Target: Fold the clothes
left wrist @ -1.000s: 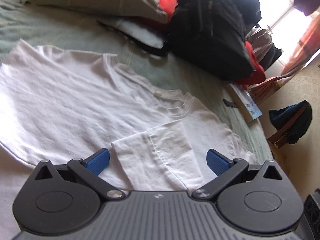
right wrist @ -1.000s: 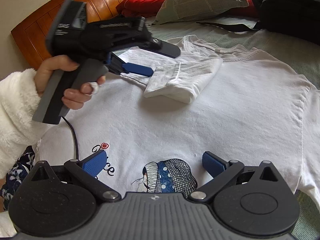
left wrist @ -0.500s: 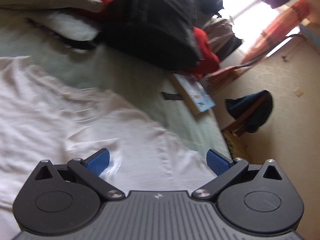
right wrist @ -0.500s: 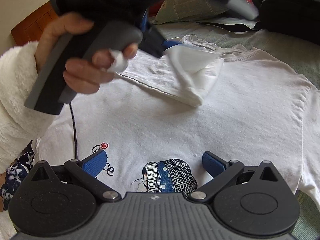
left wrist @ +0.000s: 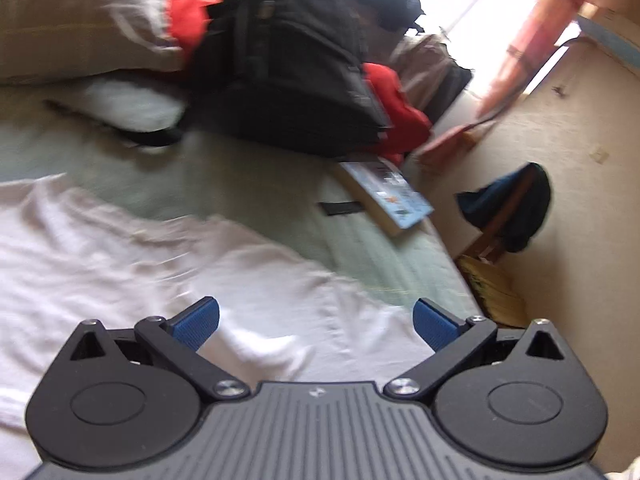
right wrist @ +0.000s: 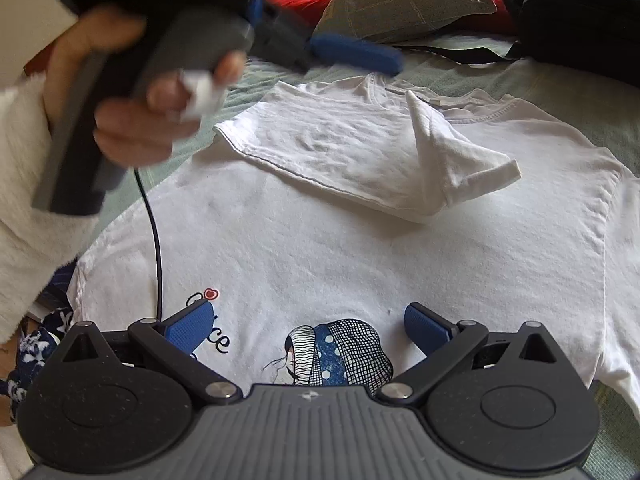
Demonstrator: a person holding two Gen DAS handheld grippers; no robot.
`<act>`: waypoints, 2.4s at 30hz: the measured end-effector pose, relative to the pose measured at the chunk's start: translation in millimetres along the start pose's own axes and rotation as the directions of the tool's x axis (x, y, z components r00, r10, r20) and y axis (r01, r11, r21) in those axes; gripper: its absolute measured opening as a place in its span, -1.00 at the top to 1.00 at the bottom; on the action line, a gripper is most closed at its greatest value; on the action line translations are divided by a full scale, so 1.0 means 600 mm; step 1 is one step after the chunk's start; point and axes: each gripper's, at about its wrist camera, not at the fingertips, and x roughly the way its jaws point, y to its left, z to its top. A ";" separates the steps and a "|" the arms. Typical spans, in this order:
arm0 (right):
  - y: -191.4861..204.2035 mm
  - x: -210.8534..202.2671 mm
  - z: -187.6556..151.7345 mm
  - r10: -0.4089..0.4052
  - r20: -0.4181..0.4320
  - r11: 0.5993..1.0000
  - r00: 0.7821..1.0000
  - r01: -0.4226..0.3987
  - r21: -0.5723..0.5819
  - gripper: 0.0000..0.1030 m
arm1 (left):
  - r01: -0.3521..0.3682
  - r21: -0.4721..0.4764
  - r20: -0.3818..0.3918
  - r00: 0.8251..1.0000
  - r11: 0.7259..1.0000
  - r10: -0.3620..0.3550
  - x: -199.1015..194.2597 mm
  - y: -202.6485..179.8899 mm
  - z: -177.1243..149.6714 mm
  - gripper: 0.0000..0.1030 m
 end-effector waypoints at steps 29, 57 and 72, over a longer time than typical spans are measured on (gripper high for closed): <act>-0.236 0.020 0.057 0.136 0.354 0.730 0.926 -0.335 0.596 -0.63 | -0.183 0.152 0.091 0.981 0.971 0.171 -0.239 0.069 -0.243 -0.99; -0.090 -0.082 0.009 -0.488 0.238 0.775 0.840 0.292 0.560 -0.12 | -0.143 -0.036 0.118 0.982 0.989 0.146 -0.190 0.284 -0.121 -0.99; -0.059 -0.078 0.027 -0.466 0.255 0.809 0.847 0.290 0.512 -0.15 | -0.295 0.083 0.212 0.938 0.952 0.273 -0.212 0.261 -0.066 -0.98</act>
